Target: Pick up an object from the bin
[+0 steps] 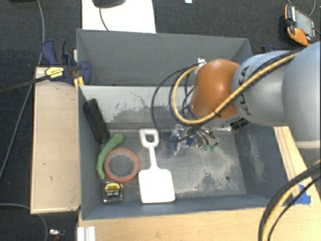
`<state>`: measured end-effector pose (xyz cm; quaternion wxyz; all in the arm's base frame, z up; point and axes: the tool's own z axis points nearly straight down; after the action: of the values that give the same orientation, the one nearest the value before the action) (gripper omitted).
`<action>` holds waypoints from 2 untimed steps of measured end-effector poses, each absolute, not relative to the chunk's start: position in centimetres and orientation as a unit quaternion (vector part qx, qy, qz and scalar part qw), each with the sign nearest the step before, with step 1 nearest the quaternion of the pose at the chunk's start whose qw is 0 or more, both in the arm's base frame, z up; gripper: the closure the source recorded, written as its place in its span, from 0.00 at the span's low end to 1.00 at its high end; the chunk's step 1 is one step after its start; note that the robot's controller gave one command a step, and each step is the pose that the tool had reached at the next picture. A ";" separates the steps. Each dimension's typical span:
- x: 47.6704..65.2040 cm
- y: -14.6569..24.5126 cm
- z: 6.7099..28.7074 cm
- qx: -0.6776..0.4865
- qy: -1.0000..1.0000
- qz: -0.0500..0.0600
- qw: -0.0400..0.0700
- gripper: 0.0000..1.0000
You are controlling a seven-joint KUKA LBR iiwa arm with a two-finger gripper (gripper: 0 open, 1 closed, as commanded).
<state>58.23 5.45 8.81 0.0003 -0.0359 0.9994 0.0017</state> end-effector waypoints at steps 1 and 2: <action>58.3 5.5 10.3 -0.036 0.999 0.002 0.001 1.00; 58.1 5.4 13.1 -0.036 0.999 0.002 -0.003 1.00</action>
Offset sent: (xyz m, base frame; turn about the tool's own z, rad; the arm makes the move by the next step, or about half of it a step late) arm 0.0004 0.0002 0.1082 0.0002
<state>58.09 5.44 13.13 -0.0029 -0.0355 0.9994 0.0015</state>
